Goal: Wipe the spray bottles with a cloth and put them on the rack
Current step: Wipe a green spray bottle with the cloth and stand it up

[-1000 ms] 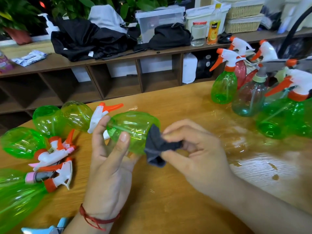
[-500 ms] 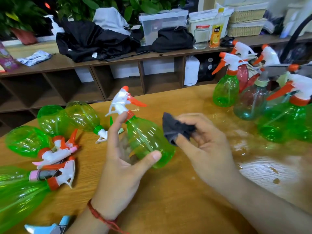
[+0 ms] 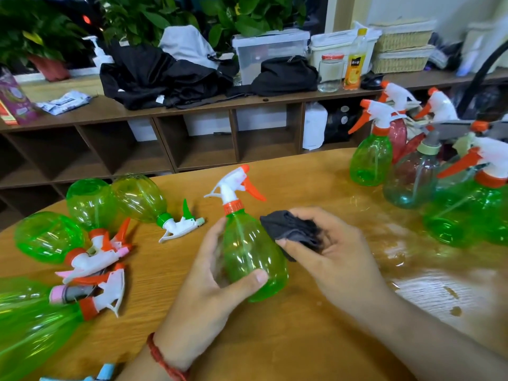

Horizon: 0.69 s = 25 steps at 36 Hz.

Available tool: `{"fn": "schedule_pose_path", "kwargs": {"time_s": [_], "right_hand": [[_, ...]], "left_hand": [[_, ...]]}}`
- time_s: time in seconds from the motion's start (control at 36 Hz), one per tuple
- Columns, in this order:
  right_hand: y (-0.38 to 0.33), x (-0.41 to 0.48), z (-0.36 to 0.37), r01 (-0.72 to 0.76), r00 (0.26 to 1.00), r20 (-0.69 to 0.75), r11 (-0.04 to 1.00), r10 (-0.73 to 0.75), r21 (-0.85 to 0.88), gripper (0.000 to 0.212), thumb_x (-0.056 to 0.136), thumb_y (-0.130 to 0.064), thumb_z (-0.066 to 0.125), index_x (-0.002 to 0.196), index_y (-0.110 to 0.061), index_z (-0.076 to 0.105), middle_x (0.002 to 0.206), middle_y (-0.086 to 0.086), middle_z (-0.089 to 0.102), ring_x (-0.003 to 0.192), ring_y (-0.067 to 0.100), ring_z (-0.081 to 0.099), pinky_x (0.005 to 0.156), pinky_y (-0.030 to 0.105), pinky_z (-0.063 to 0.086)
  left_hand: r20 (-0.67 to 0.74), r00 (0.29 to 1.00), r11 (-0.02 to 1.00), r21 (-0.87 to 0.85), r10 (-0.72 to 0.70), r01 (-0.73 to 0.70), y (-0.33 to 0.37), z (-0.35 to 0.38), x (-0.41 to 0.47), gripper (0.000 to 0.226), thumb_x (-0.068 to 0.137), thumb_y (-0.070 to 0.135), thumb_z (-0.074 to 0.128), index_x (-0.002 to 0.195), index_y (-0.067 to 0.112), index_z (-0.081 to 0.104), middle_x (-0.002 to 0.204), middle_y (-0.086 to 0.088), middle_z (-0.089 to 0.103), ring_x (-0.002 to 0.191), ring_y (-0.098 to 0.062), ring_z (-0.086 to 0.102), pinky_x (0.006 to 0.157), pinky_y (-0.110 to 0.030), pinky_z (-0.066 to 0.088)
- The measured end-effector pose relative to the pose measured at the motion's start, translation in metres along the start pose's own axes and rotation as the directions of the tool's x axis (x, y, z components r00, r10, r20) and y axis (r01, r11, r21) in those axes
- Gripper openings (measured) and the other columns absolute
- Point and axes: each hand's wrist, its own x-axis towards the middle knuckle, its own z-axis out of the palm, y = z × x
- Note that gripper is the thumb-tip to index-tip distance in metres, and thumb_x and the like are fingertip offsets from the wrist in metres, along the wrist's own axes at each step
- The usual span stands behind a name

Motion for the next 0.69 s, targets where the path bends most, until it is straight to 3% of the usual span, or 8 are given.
{"fn": "schedule_pose_path", "kwargs": {"time_s": [0.06, 0.14, 0.25, 0.36, 0.42, 0.47, 0.61, 0.69], "right_hand": [[-0.001, -0.001, 0.0, -0.005, 1.0, 0.016, 1.0, 0.005, -0.003, 0.033, 0.086, -0.007, 0.086, 0.113, -0.023, 0.076, 0.104, -0.01, 0.08, 0.096, 0.01, 0.077, 0.091, 0.035, 0.061], [-0.003, -0.002, 0.0, 0.038, 0.999, 0.004, 0.999, -0.038, -0.031, 0.034, 0.084, -0.009, 0.088, 0.11, -0.028, 0.077, 0.102, -0.01, 0.08, 0.094, 0.01, 0.077, 0.088, 0.029, 0.06], [-0.013, 0.018, -0.005, 0.152, 0.971, -0.175, 0.986, -0.162, -0.068, 0.034, 0.083, -0.01, 0.089, 0.111, -0.025, 0.077, 0.102, -0.001, 0.076, 0.091, 0.015, 0.072, 0.08, 0.025, 0.055], [-0.021, 0.055, -0.01, 0.242, 0.944, -0.186, 0.955, -0.272, -0.172, 0.031, 0.085, -0.005, 0.085, 0.112, -0.016, 0.075, 0.104, -0.005, 0.071, 0.097, 0.011, 0.069, 0.084, 0.028, 0.058], [-0.02, 0.068, -0.004, 0.272, 0.937, -0.146, 0.927, -0.317, -0.259, 0.034, 0.086, -0.006, 0.084, 0.116, -0.018, 0.075, 0.107, -0.007, 0.069, 0.1, 0.008, 0.068, 0.087, 0.029, 0.058], [-0.015, 0.071, 0.007, 0.295, 0.936, -0.102, 0.911, -0.336, -0.286, 0.035, 0.087, -0.006, 0.082, 0.12, -0.017, 0.076, 0.113, -0.008, 0.07, 0.105, 0.007, 0.068, 0.091, 0.033, 0.058], [-0.016, 0.056, 0.03, 0.423, 0.902, 0.081, 0.832, -0.424, -0.36, 0.038, 0.09, -0.008, 0.076, 0.126, -0.019, 0.076, 0.123, -0.011, 0.073, 0.113, 0.013, 0.065, 0.099, 0.035, 0.053], [-0.026, 0.057, 0.029, 0.47, 0.883, 0.192, 0.809, -0.429, -0.354, 0.038, 0.092, -0.008, 0.074, 0.128, -0.019, 0.075, 0.12, -0.008, 0.074, 0.112, 0.015, 0.064, 0.097, 0.032, 0.052]], "left_hand": [[0.014, 1.0, 0.999, 0.049, 0.002, -0.003, -0.001, 0.005, -0.001, 0.105, 0.066, 0.028, 0.096, 0.154, 0.043, 0.039, 0.14, 0.02, 0.068, 0.13, -0.006, 0.065, 0.099, -0.019, 0.054], [0.024, 1.0, 0.993, 0.114, 0.008, -0.011, -0.001, 0.008, -0.002, 0.106, 0.072, 0.028, 0.095, 0.157, 0.046, 0.035, 0.144, 0.024, 0.064, 0.134, -0.004, 0.062, 0.114, -0.033, 0.05], [0.061, 0.998, 0.983, 0.18, 0.013, -0.024, 0.002, 0.006, -0.003, 0.107, 0.072, 0.043, 0.095, 0.159, 0.05, 0.034, 0.152, 0.02, 0.059, 0.14, -0.008, 0.058, 0.12, -0.046, 0.042], [0.077, 0.997, 0.974, 0.223, 0.016, -0.033, 0.004, 0.006, -0.005, 0.102, 0.082, 0.034, 0.093, 0.16, 0.049, 0.029, 0.148, 0.029, 0.058, 0.138, 0.002, 0.055, 0.119, -0.029, 0.044], [0.071, 0.997, 0.972, 0.231, 0.016, -0.032, 0.008, 0.008, -0.006, 0.101, 0.084, 0.03, 0.088, 0.161, 0.048, 0.026, 0.145, 0.039, 0.055, 0.134, 0.011, 0.054, 0.108, -0.01, 0.044], [0.056, 0.998, 0.974, 0.224, 0.011, -0.024, 0.008, 0.009, -0.006, 0.099, 0.083, 0.031, 0.083, 0.16, 0.048, 0.024, 0.138, 0.049, 0.052, 0.129, 0.019, 0.052, 0.098, -0.001, 0.041], [0.077, 0.997, 0.978, 0.204, 0.029, -0.044, 0.006, 0.006, -0.001, 0.098, 0.089, 0.031, 0.086, 0.163, 0.043, 0.022, 0.148, 0.042, 0.049, 0.14, 0.013, 0.047, 0.109, -0.009, 0.041], [0.077, 0.996, 0.974, 0.223, 0.033, -0.05, 0.006, 0.009, -0.003, 0.096, 0.088, 0.024, 0.082, 0.158, 0.042, 0.019, 0.136, 0.064, 0.035, 0.134, 0.031, 0.034, 0.101, 0.004, 0.031]]}}
